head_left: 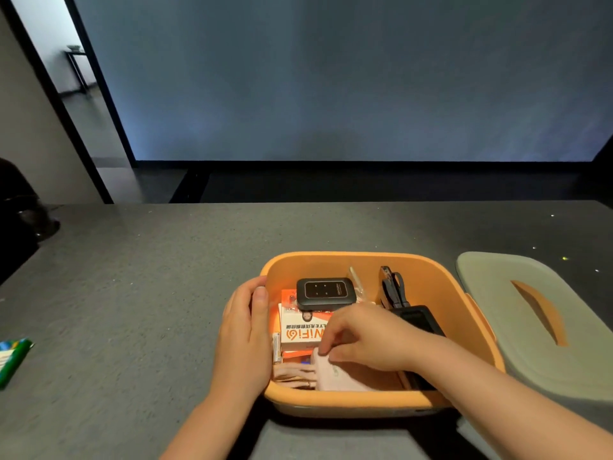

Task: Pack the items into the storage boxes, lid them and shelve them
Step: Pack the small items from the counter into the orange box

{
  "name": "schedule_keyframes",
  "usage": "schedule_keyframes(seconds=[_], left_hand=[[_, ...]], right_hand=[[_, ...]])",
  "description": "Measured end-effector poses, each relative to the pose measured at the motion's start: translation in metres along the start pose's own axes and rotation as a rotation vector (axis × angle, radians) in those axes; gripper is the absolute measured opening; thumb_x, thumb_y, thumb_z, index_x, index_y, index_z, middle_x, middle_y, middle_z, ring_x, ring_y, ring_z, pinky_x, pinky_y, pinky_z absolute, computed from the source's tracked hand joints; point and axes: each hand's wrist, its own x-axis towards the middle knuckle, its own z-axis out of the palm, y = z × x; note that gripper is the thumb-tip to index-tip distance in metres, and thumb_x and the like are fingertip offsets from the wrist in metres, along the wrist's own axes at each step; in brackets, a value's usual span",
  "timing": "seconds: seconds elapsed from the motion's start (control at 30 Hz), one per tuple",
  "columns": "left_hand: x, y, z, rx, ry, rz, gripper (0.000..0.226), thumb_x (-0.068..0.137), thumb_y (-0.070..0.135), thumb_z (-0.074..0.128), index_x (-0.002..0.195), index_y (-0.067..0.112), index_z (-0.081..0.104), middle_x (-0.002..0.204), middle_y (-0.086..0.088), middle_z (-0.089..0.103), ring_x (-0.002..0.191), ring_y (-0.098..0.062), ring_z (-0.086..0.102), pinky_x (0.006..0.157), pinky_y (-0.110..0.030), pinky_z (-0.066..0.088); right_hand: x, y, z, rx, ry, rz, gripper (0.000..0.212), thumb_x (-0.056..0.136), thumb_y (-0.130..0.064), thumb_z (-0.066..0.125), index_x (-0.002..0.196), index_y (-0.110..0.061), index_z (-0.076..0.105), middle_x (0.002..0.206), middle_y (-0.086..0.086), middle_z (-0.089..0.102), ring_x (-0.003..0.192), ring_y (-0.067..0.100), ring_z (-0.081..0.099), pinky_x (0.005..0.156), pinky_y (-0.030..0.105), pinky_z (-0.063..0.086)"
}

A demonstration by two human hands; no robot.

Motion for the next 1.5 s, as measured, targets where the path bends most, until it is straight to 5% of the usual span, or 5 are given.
schedule_keyframes(seconds=[0.27,0.7,1.0,1.2,1.5], left_hand=[[0.0,0.001,-0.001,-0.004,0.007,0.045,0.035,0.094,0.046,0.029,0.108,0.031,0.058,0.108,0.022,0.055,0.102,0.017,0.045,0.079,0.0,0.032],[-0.054,-0.022,-0.1,0.085,0.201,-0.001,0.02,0.08,0.029,0.053,0.096,0.034,0.063,0.107,0.024,0.057,0.104,0.003,0.055,0.083,-0.01,0.04],[-0.11,-0.085,-0.171,0.181,0.462,-0.153,0.029,0.077,0.016,0.059,0.095,0.038,0.061,0.105,0.018,0.058,0.1,0.007,0.054,0.081,0.0,0.034],[-0.09,-0.115,-0.198,0.258,0.528,-0.213,0.03,0.081,0.017,0.056,0.105,0.034,0.058,0.12,0.014,0.05,0.116,-0.002,0.047,0.101,-0.025,0.038],[-0.139,-0.147,-0.214,0.333,0.402,-0.087,0.034,0.073,0.03,0.057,0.104,0.044,0.059,0.115,0.028,0.054,0.102,0.008,0.056,0.089,-0.005,0.038]], right_hand=[[0.002,0.001,0.017,0.003,0.036,0.045,0.028,0.083,-0.023,0.072,0.11,-0.032,0.07,0.111,-0.015,0.066,0.098,0.001,0.058,0.089,0.026,0.052],[0.017,-0.109,0.042,0.345,0.55,-0.303,0.023,0.071,-0.018,0.072,0.087,-0.035,0.069,0.088,-0.021,0.065,0.086,-0.001,0.06,0.073,0.01,0.042],[0.063,-0.17,0.137,0.375,0.259,-0.399,0.028,0.061,-0.023,0.07,0.08,-0.044,0.066,0.093,-0.027,0.063,0.089,-0.006,0.058,0.071,0.006,0.039],[0.127,-0.218,0.156,0.373,0.171,-0.368,0.036,0.071,-0.007,0.073,0.081,-0.04,0.063,0.089,-0.015,0.067,0.089,0.0,0.058,0.074,0.011,0.041],[0.249,-0.293,0.196,0.075,0.043,-0.338,0.06,0.08,-0.022,0.067,0.136,-0.021,0.047,0.136,0.004,0.048,0.124,0.023,0.041,0.099,0.033,0.037]])
